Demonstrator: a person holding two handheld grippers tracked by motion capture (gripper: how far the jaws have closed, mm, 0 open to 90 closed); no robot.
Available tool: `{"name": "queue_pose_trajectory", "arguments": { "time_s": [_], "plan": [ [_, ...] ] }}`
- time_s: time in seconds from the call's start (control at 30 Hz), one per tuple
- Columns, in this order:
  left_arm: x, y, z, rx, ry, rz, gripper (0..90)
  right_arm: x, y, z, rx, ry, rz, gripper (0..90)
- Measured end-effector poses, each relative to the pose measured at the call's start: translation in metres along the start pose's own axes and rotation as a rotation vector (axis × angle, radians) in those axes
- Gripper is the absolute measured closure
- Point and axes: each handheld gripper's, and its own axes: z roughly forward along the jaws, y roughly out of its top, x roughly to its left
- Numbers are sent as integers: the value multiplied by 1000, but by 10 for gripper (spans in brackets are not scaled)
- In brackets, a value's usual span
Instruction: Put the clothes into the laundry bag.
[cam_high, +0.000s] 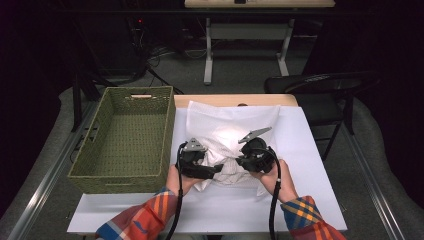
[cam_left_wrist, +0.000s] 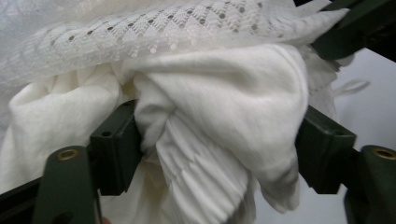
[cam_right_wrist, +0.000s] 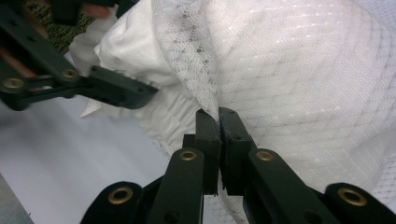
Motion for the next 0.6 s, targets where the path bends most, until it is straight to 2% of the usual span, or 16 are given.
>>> {"name": "queue_pose_trajectory", "arguments": {
  "time_s": [0.23,0.33,0.43,0.5,0.53,0.57,0.6],
  "plan": [
    [-10,-4,-26,7,43,44,150,-3,0,-2,2,-13,1,879],
    [-11,-4,-29,4,88,65,134,-5,-1,-3,1,-16,1,879],
    [-7,-5,-22,28,118,36,101,-6,-1,-4,4,-19,6,879],
    [-2,-6,-16,52,135,16,44,-7,-2,-5,6,-18,6,879],
    [1,-6,-12,61,134,-4,18,-8,-2,-5,8,-18,9,879],
    [3,-6,-8,64,113,-26,0,-8,-2,-5,10,-17,14,879],
    [4,-5,-5,66,108,-32,0,-9,-3,-5,10,-18,12,879]
  ]
}}
